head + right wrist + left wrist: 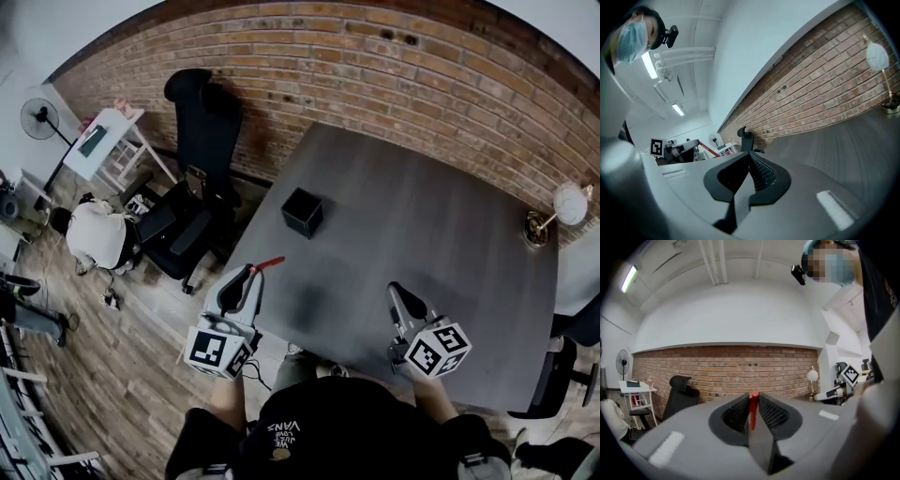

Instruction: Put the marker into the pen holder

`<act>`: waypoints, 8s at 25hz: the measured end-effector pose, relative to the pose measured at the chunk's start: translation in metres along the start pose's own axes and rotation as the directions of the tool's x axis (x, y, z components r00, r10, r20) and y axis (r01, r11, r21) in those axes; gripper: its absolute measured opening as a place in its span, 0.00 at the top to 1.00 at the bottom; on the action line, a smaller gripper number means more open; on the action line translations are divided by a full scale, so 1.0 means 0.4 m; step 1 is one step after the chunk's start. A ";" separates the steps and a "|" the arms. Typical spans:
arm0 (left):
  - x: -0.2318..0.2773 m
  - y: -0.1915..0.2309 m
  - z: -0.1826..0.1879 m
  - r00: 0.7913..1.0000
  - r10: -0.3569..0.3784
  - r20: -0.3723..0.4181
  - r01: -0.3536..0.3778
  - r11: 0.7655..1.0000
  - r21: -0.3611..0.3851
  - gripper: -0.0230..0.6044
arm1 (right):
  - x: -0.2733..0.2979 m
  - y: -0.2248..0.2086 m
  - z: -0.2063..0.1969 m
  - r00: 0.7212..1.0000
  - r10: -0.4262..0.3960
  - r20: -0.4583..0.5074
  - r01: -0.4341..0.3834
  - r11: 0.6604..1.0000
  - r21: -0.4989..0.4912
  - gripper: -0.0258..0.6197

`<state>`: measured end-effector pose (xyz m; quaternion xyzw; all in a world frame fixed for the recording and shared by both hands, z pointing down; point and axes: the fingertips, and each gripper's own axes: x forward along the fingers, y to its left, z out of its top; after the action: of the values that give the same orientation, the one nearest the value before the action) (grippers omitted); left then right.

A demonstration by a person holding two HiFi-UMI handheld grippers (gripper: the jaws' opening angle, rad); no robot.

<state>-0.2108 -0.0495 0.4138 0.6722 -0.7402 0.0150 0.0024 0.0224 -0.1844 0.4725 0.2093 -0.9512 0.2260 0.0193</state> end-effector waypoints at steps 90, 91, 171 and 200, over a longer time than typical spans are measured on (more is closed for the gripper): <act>0.513 0.068 -0.445 0.819 -0.412 -0.400 0.491 0.864 0.114 0.77 | -0.011 0.027 -0.101 0.849 -0.519 0.104 0.496 0.848 0.185 0.96; 0.515 0.066 -0.451 0.816 -0.408 -0.409 0.492 0.862 0.123 0.77 | -0.014 0.026 -0.101 0.848 -0.520 0.105 0.497 0.848 0.185 0.96; -0.030 -0.144 -0.188 0.986 -0.095 -0.136 0.095 0.995 -0.002 0.88 | -0.057 0.062 -0.095 0.998 -0.023 -0.064 0.024 1.000 0.012 0.96; -0.060 -0.226 -0.185 0.986 -0.106 -0.126 0.104 0.994 -0.030 0.88 | -0.082 0.049 -0.112 0.995 -0.026 -0.092 0.023 0.999 -0.033 0.96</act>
<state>-0.1197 -0.0324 0.4889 0.7078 -0.7022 0.0492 0.0583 0.0418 -0.1360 0.5002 0.2100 -0.9501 0.2199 0.0694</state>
